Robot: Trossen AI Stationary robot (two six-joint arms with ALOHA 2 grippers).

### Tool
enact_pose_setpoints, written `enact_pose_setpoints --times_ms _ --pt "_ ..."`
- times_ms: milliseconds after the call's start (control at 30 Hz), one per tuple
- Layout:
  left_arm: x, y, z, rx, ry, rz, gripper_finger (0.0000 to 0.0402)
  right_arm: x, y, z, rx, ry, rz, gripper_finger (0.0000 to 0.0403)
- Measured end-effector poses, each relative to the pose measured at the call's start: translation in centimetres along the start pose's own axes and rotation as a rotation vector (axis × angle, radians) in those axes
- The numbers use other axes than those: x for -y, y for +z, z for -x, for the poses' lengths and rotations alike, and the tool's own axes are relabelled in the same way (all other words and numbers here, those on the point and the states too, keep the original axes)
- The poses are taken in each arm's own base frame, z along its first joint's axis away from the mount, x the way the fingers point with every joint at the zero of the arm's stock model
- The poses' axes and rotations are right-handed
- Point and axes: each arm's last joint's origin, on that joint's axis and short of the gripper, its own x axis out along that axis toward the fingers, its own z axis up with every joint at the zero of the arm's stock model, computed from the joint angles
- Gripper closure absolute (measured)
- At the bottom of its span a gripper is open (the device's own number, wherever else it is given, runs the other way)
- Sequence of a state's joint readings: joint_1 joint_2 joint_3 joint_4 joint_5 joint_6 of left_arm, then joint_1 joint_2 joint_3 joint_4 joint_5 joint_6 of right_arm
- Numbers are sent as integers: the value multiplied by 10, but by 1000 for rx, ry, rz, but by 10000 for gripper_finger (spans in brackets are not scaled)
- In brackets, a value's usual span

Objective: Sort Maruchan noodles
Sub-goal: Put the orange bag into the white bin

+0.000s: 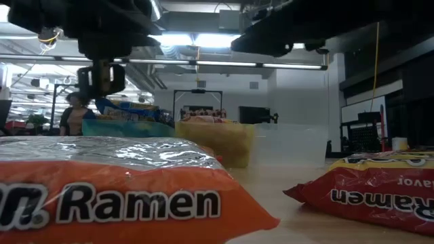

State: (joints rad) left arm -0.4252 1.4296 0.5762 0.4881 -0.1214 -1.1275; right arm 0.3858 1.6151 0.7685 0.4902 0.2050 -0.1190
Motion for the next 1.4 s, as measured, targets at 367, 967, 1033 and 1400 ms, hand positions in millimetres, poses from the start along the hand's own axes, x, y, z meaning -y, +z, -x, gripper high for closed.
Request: enact_pose_setpoints --times_ms 367,967,1033,1400 --pt "-5 3 0 21 47 207 380 36 2 -7 -188 -85 -263 180" --pt "-16 -44 14 142 345 343 400 1 -37 -63 -223 -195 -219 180" --pt "-13 -49 17 173 339 330 400 0 -35 -66 -218 -205 -217 180" --pt "-19 -56 25 288 425 217 391 -6 -49 -80 -241 -265 -252 180"
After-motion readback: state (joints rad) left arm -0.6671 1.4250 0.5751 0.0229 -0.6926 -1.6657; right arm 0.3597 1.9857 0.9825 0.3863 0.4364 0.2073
